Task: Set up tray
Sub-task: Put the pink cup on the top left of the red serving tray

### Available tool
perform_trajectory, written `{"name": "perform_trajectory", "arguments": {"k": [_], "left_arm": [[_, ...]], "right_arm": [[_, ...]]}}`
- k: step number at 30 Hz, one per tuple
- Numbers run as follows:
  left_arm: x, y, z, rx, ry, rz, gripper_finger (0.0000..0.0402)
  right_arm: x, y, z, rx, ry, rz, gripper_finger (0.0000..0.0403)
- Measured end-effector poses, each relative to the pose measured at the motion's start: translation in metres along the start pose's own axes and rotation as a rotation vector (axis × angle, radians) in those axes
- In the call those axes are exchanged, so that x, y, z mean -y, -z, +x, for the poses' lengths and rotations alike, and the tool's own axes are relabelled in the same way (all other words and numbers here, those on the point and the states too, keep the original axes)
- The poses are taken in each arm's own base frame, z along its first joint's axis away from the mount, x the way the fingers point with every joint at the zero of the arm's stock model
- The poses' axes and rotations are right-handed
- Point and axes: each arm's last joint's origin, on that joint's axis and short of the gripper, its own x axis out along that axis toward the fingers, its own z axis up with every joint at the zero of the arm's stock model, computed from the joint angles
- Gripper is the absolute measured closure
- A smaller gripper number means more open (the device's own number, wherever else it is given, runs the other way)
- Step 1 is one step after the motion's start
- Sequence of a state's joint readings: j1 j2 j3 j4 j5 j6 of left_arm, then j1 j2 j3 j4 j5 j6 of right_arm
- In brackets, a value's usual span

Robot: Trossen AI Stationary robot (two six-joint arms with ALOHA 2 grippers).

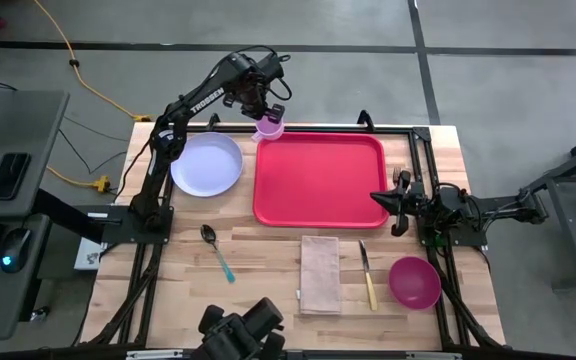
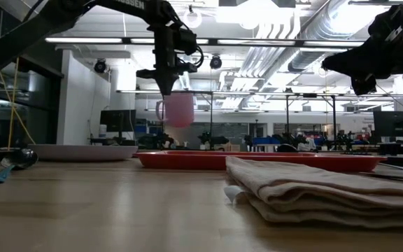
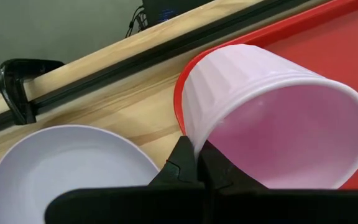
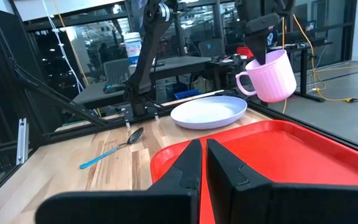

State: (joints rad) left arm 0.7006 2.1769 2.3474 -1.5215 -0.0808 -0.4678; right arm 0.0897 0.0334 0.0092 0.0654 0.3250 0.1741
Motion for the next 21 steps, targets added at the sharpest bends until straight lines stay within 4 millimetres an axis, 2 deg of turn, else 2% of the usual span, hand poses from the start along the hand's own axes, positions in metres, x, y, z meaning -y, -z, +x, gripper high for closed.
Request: {"name": "perform_trajectory", "arguments": {"k": [15, 21], "left_arm": [[-0.001, 0.003, 0.0, -0.029, -0.014, -0.029, 0.0389], [0.003, -0.001, 0.016, -0.07, -0.007, -0.031, 0.0389]], "right_arm": [[0.0, 0.0, 0.0, -0.001, -0.002, -0.071, 0.0402], [0.0, 0.0, 0.0, -0.002, -0.006, -0.071, 0.0402]]}}
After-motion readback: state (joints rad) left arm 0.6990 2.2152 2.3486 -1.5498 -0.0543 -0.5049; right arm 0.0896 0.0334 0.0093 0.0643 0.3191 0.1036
